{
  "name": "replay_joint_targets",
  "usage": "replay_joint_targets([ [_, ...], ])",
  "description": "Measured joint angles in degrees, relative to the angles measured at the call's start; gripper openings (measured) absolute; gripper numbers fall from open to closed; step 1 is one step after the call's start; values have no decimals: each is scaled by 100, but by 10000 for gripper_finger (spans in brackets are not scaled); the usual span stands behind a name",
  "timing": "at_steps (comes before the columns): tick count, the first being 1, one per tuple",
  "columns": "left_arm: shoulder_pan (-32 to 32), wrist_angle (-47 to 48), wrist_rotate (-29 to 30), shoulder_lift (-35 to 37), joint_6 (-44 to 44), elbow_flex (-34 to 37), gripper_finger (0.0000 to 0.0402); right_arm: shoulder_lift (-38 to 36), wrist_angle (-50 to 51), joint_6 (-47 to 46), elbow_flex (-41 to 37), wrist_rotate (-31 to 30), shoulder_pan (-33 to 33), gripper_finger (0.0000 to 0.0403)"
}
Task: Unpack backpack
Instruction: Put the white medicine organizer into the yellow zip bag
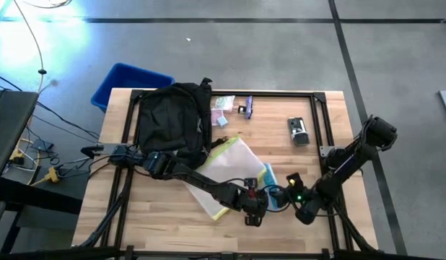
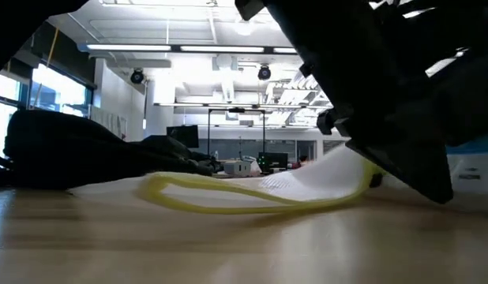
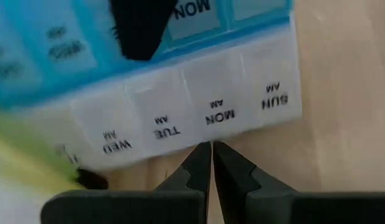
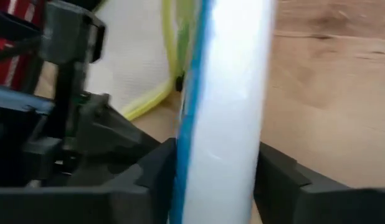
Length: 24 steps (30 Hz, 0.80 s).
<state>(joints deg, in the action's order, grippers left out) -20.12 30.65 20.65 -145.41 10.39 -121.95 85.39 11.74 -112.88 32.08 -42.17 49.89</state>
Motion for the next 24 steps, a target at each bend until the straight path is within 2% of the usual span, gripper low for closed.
replay_joint_targets([
  [2, 3, 22, 56, 69, -192, -9, 0, -3, -14, 53, 4, -26, 22, 117],
  [10, -230, 1100, 516, 766, -687, -487, 0, -201, 229, 133, -7, 24, 540, 117],
  [14, -409, 1882, 573, 1162, -612, -518, 0, -374, 380, 42, -24, -193, 944, 117],
  [21, -801, 4321, 552, 1321, 434, -501, 1, -418, 513, 70, 260, -1187, 1812, 117],
  [24, -920, 4582, 511, 1334, 966, -199, 9, -418, 502, 337, 478, -1817, 2200, 117],
])
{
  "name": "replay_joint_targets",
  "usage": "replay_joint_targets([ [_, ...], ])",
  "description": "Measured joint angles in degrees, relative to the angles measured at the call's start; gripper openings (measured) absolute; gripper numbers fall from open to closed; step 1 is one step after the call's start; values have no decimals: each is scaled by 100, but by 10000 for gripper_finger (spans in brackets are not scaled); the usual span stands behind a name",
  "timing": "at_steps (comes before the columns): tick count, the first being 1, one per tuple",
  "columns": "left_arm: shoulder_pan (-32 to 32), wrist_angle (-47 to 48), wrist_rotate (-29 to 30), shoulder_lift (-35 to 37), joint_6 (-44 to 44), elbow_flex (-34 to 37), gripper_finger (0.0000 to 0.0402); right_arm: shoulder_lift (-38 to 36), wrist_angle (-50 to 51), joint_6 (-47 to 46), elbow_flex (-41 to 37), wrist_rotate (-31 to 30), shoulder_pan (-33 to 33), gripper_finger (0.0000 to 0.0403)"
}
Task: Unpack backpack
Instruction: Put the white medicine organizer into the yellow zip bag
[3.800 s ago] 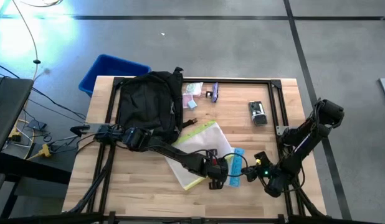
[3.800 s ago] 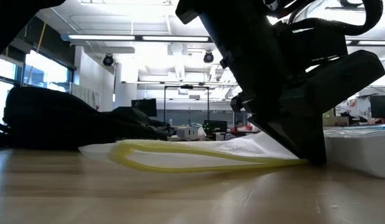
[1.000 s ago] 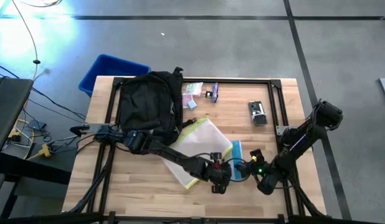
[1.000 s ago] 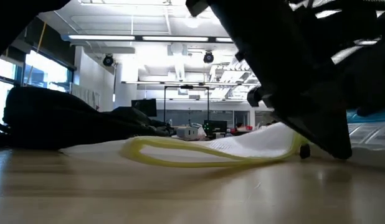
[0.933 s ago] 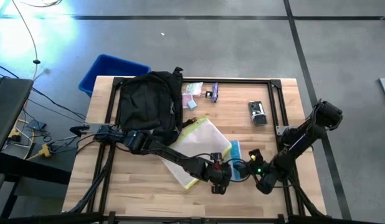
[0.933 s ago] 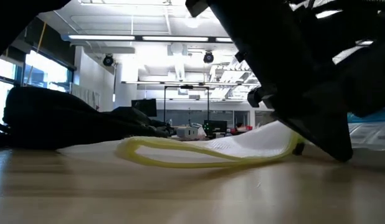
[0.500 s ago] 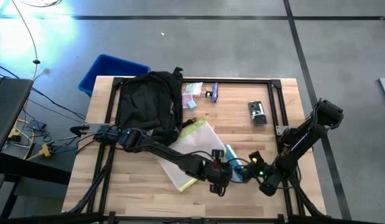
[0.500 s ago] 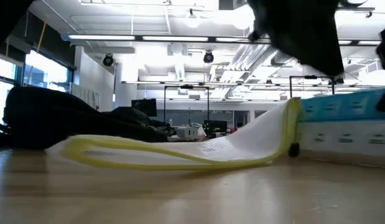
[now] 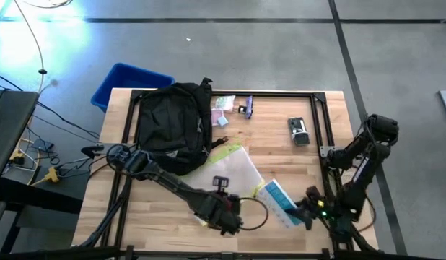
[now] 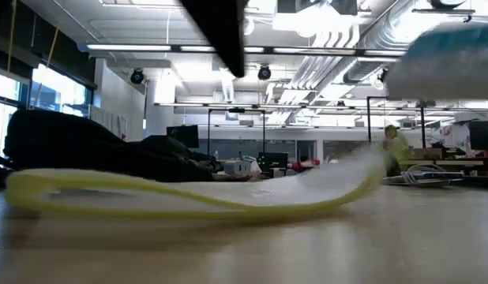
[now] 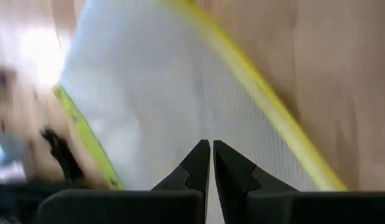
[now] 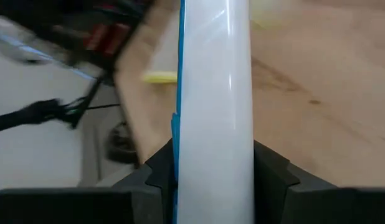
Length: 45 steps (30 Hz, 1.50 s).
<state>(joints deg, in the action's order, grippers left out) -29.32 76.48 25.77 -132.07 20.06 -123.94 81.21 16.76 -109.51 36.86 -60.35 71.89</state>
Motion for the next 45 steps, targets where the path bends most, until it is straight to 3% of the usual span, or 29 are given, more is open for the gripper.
replay_joint_targets([
  [7, -175, -714, -801, -16, 85, 784, 77, 24, -37, 1227, 555, -1240, 409, 117],
  [14, -308, -1288, -1249, -17, 333, 1056, 149, 57, -15, 1702, 645, -1262, 287, 117],
  [17, -390, -1643, -1136, -17, 432, 1058, 164, 92, 11, 1702, 644, -1218, 243, 117],
  [22, -538, -1755, -339, -20, 261, 1151, 168, 128, -2, 1683, 636, -1205, 231, 117],
  [28, -520, -1876, -574, -26, 832, 1582, 168, 136, -61, 1657, 636, -1142, 196, 117],
  [35, -504, -1725, -455, -31, 974, 1751, 148, 136, -71, 1691, 636, -1124, 198, 117],
  [38, -470, -1719, -463, -31, 995, 1751, 109, 136, -71, 1694, 636, -1117, 196, 117],
  [42, -388, -1602, -446, -31, 1103, 1751, 28, 136, -71, 1640, 636, -1018, 172, 117],
  [45, -335, -1599, -290, -28, 1111, 1751, 9, 155, -76, 1455, 636, -544, 14, 117],
])
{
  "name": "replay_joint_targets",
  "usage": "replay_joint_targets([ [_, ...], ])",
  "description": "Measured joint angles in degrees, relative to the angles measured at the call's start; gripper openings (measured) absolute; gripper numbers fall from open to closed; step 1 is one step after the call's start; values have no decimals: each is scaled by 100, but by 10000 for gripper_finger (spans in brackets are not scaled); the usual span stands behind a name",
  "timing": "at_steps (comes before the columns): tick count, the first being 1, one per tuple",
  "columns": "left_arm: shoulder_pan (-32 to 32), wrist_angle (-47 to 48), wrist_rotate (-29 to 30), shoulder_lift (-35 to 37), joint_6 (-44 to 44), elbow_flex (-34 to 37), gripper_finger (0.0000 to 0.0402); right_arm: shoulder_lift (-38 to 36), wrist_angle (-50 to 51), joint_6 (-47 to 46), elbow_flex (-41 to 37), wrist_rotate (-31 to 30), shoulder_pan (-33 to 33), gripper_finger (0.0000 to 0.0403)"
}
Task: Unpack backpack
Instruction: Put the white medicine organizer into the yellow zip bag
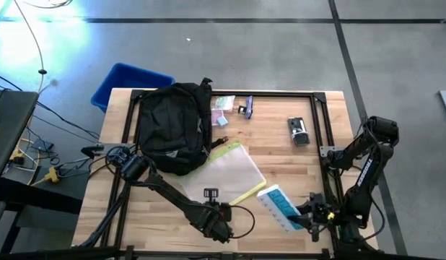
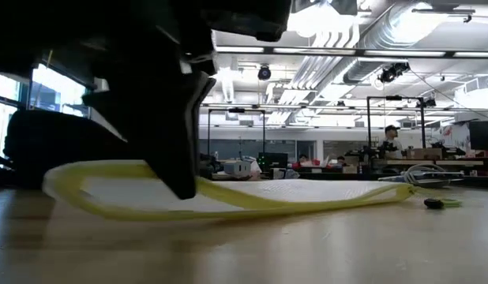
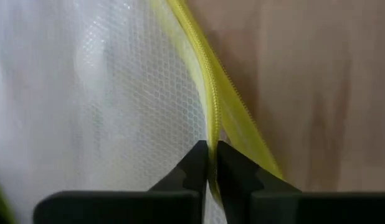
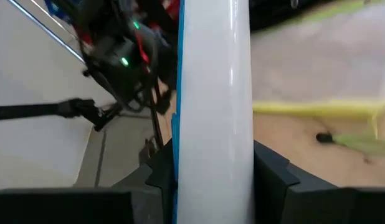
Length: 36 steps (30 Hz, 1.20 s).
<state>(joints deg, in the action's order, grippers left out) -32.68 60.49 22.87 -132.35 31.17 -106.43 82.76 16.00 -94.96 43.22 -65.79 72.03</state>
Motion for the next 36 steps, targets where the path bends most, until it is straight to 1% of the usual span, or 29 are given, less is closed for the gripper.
replay_joint_targets([
  [2, 24, -15, 259, 0, -3, 0, 7, 67, 3, -212, 0, 564, -147, 117],
  [4, 40, -7, 705, 0, 92, -22, 2, 155, -15, -436, 0, 1084, -291, 117],
  [7, 40, -51, 1737, 10, 341, -51, 1, 290, -172, -624, 0, 1674, -466, 117],
  [11, -15, -59, 3019, 15, 585, -52, 1, 354, -502, -641, -2, 1852, -728, 117],
  [16, -82, -64, 3914, 16, 675, -52, 0, 361, -820, -332, -2, 2438, -1305, 117],
  [19, -145, -85, 4213, 20, 672, -52, 0, 350, -938, 128, -2, 3110, -1804, 117],
  [23, -250, -89, 4554, 20, 626, -52, 0, 302, -1068, 888, -2, 4181, -2681, 117],
  [27, -364, -102, 4668, 20, 383, -111, 0, 302, -1164, 1726, -2, 5081, -3605, 117],
  [31, -478, -142, 4801, 20, 167, -186, 0, 302, -1207, 2337, -2, 5532, -4298, 117],
  [36, -543, -190, 4971, 20, -123, -186, 0, 308, -1527, 2924, -2, 6013, -4821, 117],
])
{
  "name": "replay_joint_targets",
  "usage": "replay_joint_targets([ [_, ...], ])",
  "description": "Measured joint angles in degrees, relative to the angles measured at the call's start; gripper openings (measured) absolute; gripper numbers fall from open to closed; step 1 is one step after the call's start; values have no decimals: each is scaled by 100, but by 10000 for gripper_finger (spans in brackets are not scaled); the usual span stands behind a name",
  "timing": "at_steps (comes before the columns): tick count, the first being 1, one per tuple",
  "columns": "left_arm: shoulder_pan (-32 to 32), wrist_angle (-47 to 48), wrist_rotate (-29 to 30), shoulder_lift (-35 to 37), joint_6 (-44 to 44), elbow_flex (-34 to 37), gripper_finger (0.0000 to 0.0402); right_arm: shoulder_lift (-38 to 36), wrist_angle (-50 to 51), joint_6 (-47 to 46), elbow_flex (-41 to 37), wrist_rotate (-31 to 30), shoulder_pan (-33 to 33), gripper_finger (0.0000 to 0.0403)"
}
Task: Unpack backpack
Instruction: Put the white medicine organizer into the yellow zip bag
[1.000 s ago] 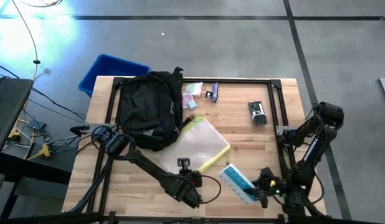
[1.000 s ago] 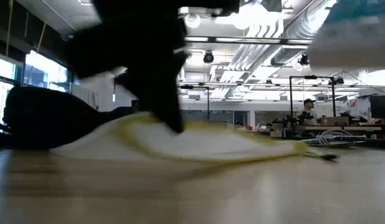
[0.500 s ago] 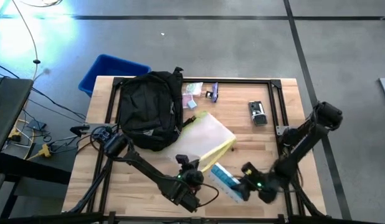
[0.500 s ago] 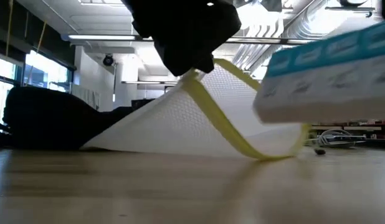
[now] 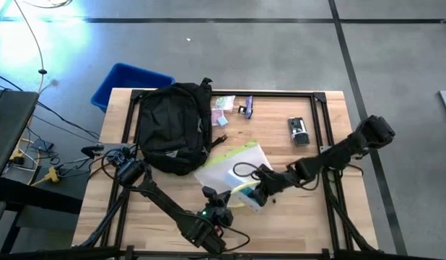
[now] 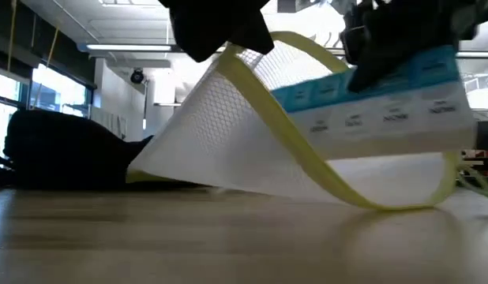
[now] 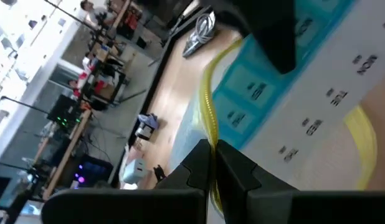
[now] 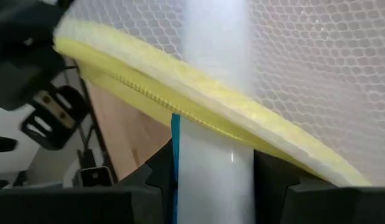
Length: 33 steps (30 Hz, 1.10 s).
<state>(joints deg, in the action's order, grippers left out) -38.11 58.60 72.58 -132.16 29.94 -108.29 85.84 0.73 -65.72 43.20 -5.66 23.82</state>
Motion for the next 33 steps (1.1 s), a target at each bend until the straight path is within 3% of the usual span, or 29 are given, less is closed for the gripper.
replay_joint_targets([
  [6, 4, -3, 9, 0, -59, 2, 0, 54, 88, 511, 0, -13, -275, 120],
  [14, 0, -1, -27, 0, -164, 0, 0, 120, 113, 1063, 0, -55, -323, 290],
  [18, 0, 4, -99, 0, -169, 0, 0, 120, 179, 1310, 47, -288, -147, 338],
  [24, 0, 23, -201, 0, -212, 0, 0, 120, 1212, 1615, 521, -875, 528, 344],
  [28, 0, 24, -201, 0, -256, 1, 0, 118, 2529, 1071, 901, -1516, 974, 334],
  [33, 3, 23, -271, 0, -242, 0, 0, 118, 3782, 347, 1397, -1266, 1451, 325],
])
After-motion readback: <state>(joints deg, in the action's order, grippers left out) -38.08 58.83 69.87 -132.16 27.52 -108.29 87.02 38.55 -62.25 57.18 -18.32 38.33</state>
